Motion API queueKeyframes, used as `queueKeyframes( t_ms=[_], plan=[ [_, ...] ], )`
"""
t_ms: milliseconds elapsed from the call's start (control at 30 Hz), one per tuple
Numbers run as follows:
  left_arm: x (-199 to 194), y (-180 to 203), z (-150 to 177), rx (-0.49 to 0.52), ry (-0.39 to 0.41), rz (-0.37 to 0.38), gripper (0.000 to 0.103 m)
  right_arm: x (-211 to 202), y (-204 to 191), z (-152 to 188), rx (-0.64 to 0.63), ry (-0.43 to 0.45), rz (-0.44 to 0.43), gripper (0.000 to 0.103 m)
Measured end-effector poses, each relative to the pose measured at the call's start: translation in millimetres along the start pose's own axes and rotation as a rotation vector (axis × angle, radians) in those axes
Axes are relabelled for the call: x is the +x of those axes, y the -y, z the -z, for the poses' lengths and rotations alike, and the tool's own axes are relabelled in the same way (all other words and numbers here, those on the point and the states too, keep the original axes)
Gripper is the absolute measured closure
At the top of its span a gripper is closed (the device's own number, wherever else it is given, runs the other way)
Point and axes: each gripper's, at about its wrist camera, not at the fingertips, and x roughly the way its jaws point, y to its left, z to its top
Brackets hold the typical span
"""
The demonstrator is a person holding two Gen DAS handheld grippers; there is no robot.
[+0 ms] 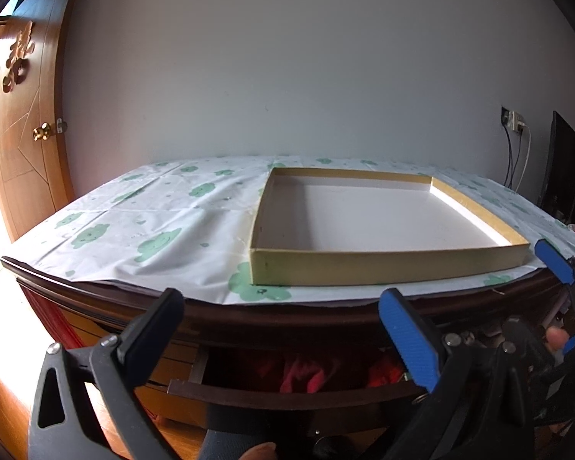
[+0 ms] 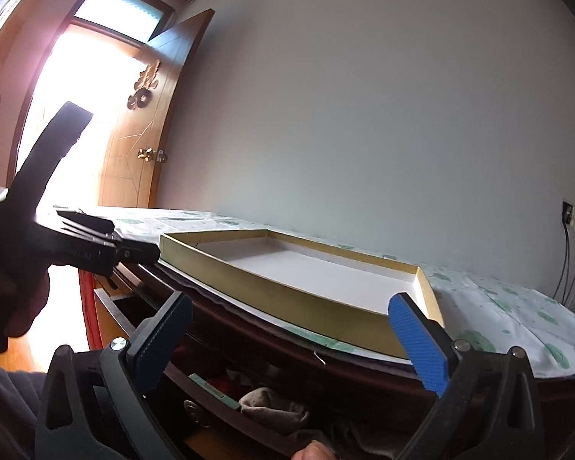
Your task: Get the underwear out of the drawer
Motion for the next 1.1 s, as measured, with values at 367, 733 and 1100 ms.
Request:
queueKeyframes(
  t_ms=[367,733,1100],
  plan=[
    [11,-6,-2,-0.01,-0.019,-0.018,0.0,25,-4,16,-0.08,0.029,-0.071,0.0],
    [12,-8,-3,-0.021,-0.018,-0.022,0.0,19,-15,28,-0.17,0.042,-0.044,0.0],
    [10,-11,2,0.009,-0.059,-0.029,0.0,-7,-23,27,-0.182,-0.011,-0.029,0.0]
  ],
)
